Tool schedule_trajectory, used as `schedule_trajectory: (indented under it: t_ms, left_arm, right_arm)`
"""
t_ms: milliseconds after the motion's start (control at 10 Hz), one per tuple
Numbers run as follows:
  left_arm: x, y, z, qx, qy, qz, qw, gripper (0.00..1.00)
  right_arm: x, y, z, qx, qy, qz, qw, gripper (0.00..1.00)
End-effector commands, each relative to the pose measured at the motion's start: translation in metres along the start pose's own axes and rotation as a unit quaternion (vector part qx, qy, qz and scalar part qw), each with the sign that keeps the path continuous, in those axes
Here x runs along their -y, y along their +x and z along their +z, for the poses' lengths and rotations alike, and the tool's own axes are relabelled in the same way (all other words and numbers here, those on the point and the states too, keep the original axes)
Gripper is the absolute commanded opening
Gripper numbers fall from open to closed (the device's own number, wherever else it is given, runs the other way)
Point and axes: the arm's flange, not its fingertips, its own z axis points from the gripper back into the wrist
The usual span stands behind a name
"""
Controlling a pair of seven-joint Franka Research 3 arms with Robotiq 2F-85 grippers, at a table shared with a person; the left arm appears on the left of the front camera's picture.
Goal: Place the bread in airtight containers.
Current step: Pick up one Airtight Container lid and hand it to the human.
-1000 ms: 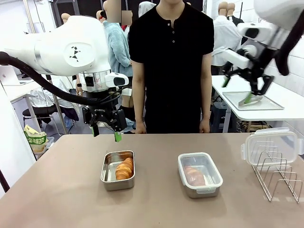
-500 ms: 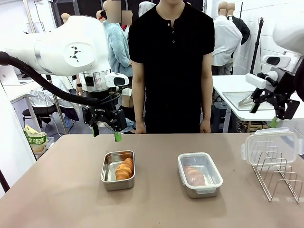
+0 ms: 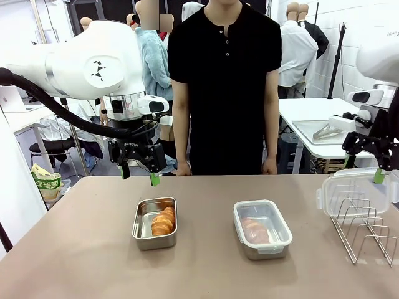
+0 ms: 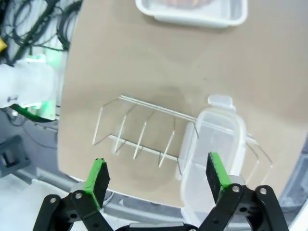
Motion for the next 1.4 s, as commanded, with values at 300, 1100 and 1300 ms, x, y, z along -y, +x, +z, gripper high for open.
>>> schedule_trajectory:
  t_ms: [300, 1100, 1300]
  left_arm:
    - [-0.001, -0.001, 0.002, 0.0, 0.004, 0.001, 1.0, 1.0]
    - [-0.001, -0.001, 0.002, 0.0, 0.004, 0.001, 1.0, 1.0]
    - [-0.001, -0.001, 0.002, 0.0, 0.004, 0.001, 1.0, 1.0]
  right_arm:
    - [0.031, -0.006, -0.002, -0.104, -0.038, -0.055, 0.992, 1.0]
    - [0.067, -0.003, -0.017, -0.111, -0.03, -0.059, 0.992, 1.0]
    - [0.067, 0.0, -0.03, -0.102, -0.018, -0.058, 0.993, 1.0]
